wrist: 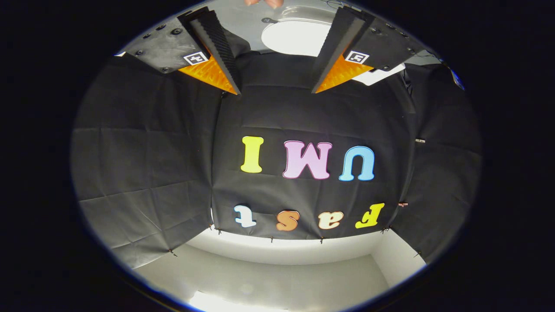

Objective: Open the toilet lid.

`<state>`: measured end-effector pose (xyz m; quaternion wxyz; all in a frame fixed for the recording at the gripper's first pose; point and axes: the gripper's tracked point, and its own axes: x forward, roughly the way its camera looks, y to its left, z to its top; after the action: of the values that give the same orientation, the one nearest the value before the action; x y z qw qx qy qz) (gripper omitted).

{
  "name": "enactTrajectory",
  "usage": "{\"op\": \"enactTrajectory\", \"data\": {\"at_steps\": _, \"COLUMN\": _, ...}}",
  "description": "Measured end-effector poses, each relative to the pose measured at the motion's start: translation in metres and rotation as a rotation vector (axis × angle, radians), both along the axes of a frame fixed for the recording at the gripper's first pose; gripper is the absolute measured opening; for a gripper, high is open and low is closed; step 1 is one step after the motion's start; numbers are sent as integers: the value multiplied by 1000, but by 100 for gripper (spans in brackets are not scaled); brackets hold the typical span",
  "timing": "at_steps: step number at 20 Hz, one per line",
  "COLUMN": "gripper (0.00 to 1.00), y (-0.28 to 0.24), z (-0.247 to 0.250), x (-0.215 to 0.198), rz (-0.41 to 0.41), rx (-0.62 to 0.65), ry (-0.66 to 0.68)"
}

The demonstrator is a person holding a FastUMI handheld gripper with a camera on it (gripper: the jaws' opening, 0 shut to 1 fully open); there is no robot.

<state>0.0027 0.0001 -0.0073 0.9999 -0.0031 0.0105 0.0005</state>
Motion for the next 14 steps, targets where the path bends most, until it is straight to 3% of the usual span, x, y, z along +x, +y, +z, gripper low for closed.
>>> {"op": "enactTrajectory", "data": {"at_steps": 14, "gripper": 98, "y": 8, "z": -7, "x": 2, "rz": 21, "rx": -9, "ry": 15}}
